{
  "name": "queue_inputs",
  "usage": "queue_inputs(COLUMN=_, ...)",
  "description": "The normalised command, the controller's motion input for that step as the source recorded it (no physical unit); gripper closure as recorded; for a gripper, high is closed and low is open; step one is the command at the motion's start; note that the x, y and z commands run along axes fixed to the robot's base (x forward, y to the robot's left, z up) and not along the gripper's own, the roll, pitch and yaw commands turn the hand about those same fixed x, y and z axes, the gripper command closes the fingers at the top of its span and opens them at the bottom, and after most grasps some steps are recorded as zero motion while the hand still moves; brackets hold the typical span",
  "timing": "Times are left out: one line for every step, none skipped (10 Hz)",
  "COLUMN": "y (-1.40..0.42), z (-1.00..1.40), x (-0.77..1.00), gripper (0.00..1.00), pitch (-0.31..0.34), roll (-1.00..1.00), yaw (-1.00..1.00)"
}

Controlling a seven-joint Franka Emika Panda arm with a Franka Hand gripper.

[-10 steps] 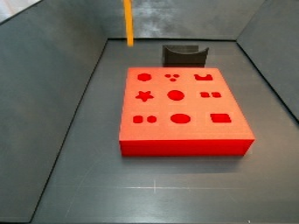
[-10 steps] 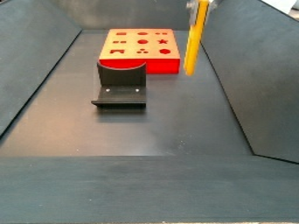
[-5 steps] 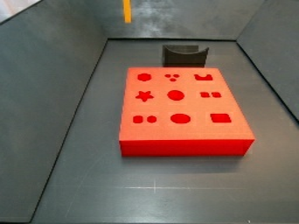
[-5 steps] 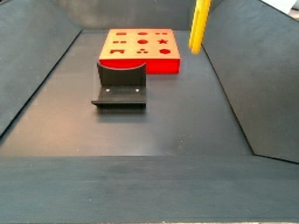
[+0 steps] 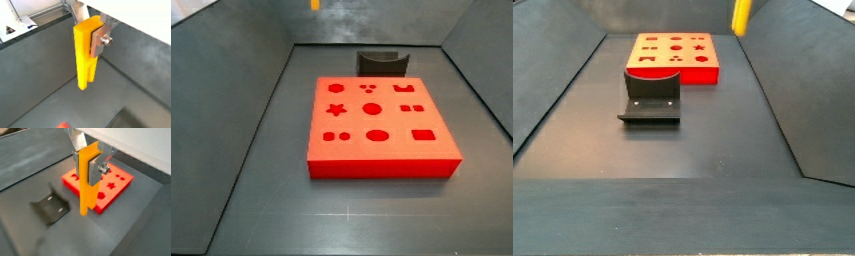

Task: Pick up the square-circle object. Move up. Rotate the square-circle object. Place the square-circle object on the fixture. Regrasp the square-circle object. Move to above the board. Insert the square-circle object.
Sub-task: Move to above the board.

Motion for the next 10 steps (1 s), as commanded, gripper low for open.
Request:
queue_inputs(y=-1.0, z=0.11, x=0.22, gripper=1.0, pitch=0.29, roll=0.11, yaw=-0.2)
queue_inputs(y=-1.0, z=0.11, x=0.23, gripper=1.0, pitch=0.24, roll=0.06, yaw=-0.1)
queue_inputs(y=-1.0, z=0.11, x=0.24, gripper=1.0, pitch=0.18, roll=0.02, yaw=-0.05)
queue_inputs(y=-1.0, z=0.12, x=0.24, gripper=1.0, pitch=0.15, roll=0.0, yaw=-0.02)
queue_inputs(y=-1.0, z=0.12, x=0.25, gripper=1.0, pitch=0.134, roll=0.0, yaw=-0.01)
queue_inputs(y=-1.0, z=0.12, x=0.26, gripper=1.0, pitch=0.122, roll=0.0, yaw=0.0)
queue_inputs(y=-1.0, z=0.12, x=0.28, gripper=1.0, pitch=0.117, roll=0.01, yaw=0.0)
queue_inputs(y=-1.0, z=0.12, x=0.29, gripper=1.0, pitch=0.125, roll=0.01, yaw=0.01)
queue_inputs(y=-1.0, z=0.13, x=0.31, gripper=1.0, pitch=0.13, roll=0.01, yaw=0.01)
queue_inputs(y=-0.64, z=0.09, x=0.24, gripper=1.0, pitch=0.133, roll=0.02, yaw=0.01)
